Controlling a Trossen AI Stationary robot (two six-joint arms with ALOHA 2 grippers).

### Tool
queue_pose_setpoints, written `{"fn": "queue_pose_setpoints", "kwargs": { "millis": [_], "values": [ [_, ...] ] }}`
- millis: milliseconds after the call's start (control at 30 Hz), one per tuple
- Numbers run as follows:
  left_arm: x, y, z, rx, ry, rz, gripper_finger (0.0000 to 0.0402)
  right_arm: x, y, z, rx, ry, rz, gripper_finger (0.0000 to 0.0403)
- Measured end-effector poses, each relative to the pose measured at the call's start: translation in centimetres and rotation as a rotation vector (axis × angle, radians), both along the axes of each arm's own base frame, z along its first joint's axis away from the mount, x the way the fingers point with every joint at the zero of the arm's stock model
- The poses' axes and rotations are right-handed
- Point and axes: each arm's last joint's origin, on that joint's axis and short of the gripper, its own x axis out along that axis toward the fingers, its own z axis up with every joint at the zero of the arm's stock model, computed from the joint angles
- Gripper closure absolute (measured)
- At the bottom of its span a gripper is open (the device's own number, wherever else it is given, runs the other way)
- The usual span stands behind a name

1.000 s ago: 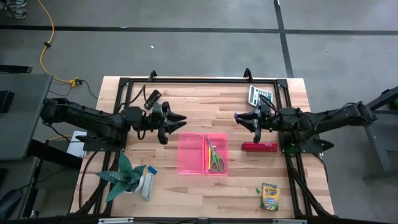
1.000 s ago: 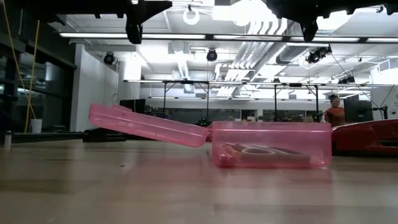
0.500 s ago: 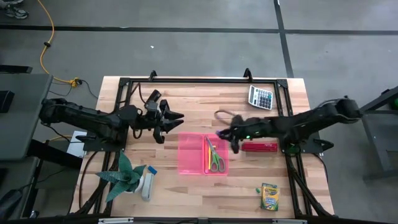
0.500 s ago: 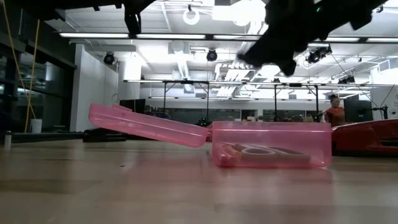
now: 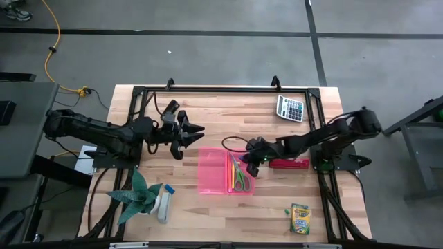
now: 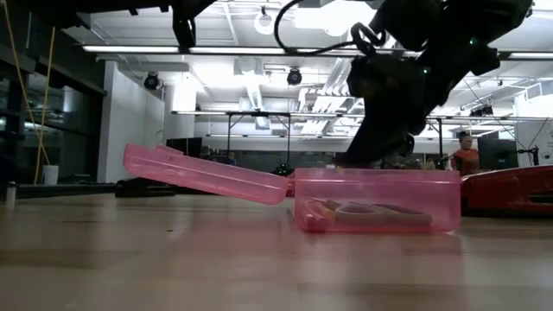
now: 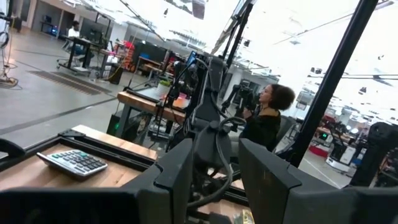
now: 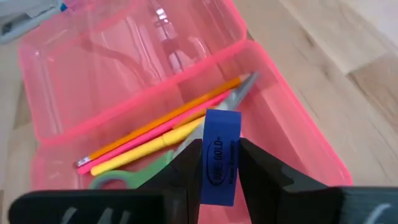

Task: Pack school essentials
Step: Put the right blue eraser into the pink supply box, then put the small green eraser into the pink supply box

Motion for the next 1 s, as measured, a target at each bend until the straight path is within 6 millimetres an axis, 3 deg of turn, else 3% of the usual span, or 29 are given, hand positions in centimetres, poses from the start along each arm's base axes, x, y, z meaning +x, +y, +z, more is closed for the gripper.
{"fn": "queue_pose_setpoints", "kwargs": {
  "millis": [200, 467, 667, 867, 1000],
  "values": [
    [0.0, 0.0, -0.1, 0.023, 0.011, 0.005, 0.0284, 0.0, 0.0, -0.6, 0.007, 0.034, -0.012, 0.0299],
    [0.0, 0.0, -0.1, 0.053, 0.017, 0.010, 0.0284, -0.1, -0.2, -0.2, -0.021, 0.020, -0.023, 0.0206],
    [0.2, 0.2, 0.2, 0.066, 0.050, -0.027, 0.0284, -1.3, -0.8, 4.0, -0.047, -0.135, -0.021, 0.0186],
    [1.1, 0.5, 1.8, 0.181, 0.242, -0.095, 0.0284, -3.6, -1.1, 10.0, -0.101, -0.440, -0.071, 0.0186],
    [1.2, 0.5, 2.9, 0.222, 0.261, -0.099, 0.0284, -5.1, -1.0, 13.1, -0.172, -0.633, -0.065, 0.0186]
  ]
}}
